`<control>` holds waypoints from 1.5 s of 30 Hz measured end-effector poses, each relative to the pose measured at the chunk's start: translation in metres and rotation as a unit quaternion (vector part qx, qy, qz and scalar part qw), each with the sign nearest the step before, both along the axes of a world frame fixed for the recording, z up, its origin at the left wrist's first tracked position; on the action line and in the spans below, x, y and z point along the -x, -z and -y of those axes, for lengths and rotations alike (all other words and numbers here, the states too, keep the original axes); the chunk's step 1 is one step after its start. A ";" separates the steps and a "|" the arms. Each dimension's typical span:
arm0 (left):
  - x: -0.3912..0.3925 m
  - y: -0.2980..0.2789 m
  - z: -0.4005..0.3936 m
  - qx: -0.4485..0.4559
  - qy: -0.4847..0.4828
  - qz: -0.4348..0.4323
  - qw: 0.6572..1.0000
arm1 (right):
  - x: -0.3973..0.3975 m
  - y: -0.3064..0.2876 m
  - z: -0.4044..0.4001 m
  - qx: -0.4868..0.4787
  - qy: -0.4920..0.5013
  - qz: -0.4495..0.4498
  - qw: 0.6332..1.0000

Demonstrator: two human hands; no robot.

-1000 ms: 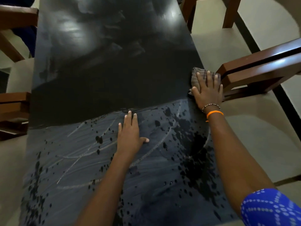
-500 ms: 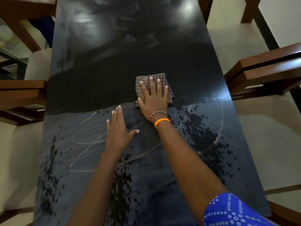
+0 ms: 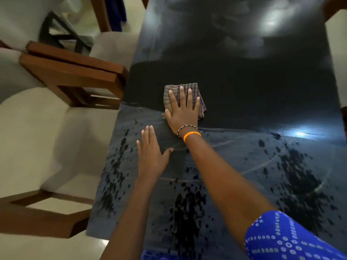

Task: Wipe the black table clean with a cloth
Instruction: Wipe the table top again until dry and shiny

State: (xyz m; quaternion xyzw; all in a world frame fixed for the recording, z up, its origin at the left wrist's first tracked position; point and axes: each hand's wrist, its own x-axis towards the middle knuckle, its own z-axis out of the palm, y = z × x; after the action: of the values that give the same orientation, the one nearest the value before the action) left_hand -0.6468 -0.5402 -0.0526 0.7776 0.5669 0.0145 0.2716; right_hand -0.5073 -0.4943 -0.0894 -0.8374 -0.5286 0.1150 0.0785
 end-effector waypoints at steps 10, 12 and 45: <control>0.099 0.005 -0.056 0.012 -0.063 0.003 0.998 | 0.103 0.002 -0.093 0.014 -0.077 0.007 0.997; 0.110 0.007 -0.061 0.019 -0.058 0.005 0.998 | 0.113 0.003 -0.094 0.011 -0.112 0.004 0.994; 0.143 0.004 -0.061 0.182 -0.134 0.216 0.950 | 0.163 0.003 -0.024 0.009 -0.002 -0.006 1.000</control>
State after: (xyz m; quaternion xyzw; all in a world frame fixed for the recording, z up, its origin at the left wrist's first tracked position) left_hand -0.7895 -0.4796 -0.0568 0.6098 0.5870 0.1149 0.5199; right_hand -0.6706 -0.4701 -0.0929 -0.8360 -0.5291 0.1251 0.0740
